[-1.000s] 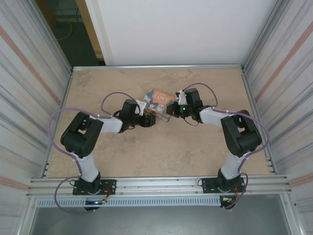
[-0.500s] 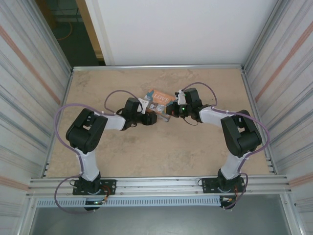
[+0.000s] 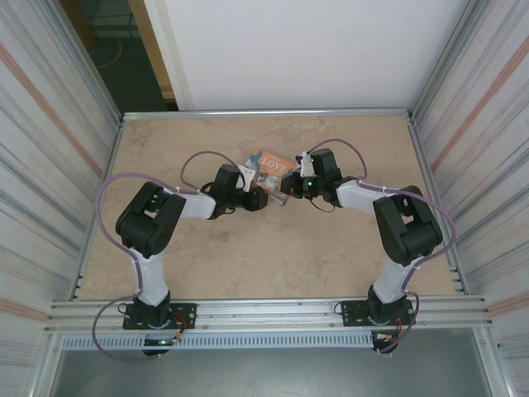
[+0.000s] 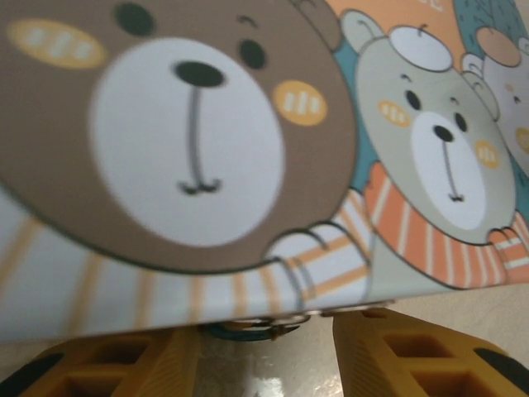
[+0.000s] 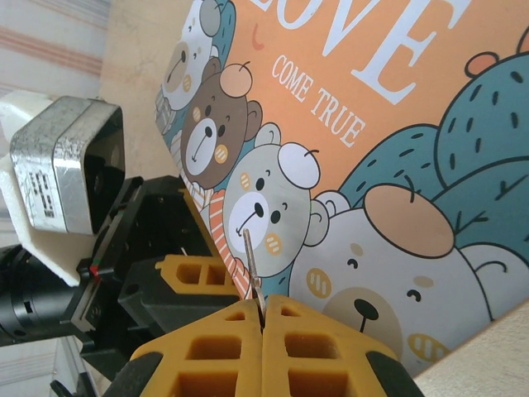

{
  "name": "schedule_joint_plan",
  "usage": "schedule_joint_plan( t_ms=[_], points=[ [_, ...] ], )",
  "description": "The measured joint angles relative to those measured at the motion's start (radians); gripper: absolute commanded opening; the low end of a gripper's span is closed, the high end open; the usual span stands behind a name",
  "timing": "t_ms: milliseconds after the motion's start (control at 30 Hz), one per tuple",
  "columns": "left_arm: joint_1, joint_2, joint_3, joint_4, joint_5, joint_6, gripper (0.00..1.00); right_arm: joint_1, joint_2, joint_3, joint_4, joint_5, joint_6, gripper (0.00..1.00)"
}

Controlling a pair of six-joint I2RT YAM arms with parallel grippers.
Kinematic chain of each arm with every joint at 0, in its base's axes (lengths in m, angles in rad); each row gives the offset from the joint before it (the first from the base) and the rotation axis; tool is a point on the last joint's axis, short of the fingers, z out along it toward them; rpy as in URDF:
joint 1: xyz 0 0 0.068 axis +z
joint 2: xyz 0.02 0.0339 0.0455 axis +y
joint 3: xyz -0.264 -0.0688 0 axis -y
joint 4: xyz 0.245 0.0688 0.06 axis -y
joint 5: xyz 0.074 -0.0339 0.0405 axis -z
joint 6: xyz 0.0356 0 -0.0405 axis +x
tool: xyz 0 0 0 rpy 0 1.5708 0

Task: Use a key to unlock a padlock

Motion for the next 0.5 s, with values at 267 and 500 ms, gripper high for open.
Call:
schedule_joint_plan(
  t_ms=[267, 500],
  points=[
    [-0.019, 0.000, 0.006, -0.004, -0.024, -0.002, 0.41, 0.000, 0.000, 0.000, 0.000, 0.000, 0.000, 0.00],
    [-0.019, 0.010, 0.020, -0.007, -0.044, -0.025, 0.34, 0.002, 0.000, 0.000, 0.001, 0.003, 0.000, 0.00]
  ],
)
